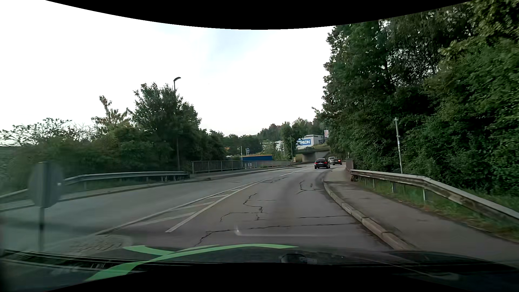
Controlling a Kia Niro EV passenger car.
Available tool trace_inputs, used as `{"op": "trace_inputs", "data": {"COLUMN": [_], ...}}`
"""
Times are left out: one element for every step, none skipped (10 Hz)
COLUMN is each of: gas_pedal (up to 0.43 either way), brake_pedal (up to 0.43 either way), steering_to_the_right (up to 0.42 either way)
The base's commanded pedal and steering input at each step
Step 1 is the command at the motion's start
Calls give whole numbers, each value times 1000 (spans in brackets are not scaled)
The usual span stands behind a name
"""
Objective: Follow the waypoints while adhering to traffic rules and regulations
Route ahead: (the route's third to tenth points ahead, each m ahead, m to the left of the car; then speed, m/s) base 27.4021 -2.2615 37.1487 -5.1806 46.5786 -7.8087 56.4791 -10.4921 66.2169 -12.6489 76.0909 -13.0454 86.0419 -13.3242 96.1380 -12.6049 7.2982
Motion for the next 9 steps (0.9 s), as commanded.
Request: {"op": "trace_inputs", "data": {"gas_pedal": [177, 169, 169, 169, 169, 169, 169, 169, 169], "brake_pedal": [0, 0, 0, 0, 0, 0, 0, 0, 0], "steering_to_the_right": [5, 10, 14, 20, 24, 30, 35, 40, 44]}}
